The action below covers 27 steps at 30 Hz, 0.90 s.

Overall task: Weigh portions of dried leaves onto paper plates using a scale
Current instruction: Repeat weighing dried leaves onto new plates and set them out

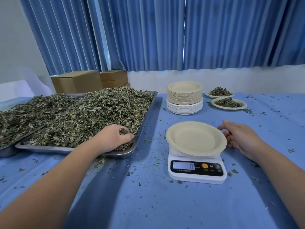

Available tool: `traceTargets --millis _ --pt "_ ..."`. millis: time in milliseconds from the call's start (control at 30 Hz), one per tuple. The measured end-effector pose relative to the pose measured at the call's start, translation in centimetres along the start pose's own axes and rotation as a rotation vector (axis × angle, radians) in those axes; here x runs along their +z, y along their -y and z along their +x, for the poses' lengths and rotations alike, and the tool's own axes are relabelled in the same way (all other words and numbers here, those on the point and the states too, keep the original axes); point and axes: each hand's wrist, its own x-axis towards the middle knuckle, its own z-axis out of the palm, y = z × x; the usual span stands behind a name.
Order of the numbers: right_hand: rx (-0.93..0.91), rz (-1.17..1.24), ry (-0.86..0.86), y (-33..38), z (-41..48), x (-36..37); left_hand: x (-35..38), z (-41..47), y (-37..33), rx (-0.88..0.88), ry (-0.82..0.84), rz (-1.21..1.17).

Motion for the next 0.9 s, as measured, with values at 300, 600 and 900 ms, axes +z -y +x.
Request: traceTargets --millis 300,600,900 --pt "0.0 -0.009 0.0 -0.1 0.1 0.1 -1.7 1.4 -5.0 0.093 -0.352 -0.291" --pt "0.008 -0.005 -0.001 0.4 -0.2 0.2 3.1 2.6 -15.3 0.394 -0.352 -0.309" --pt "0.005 0.035 0.023 0.6 -0.4 0.1 7.9 3.4 -17.6 0.554 -0.007 -0.104"
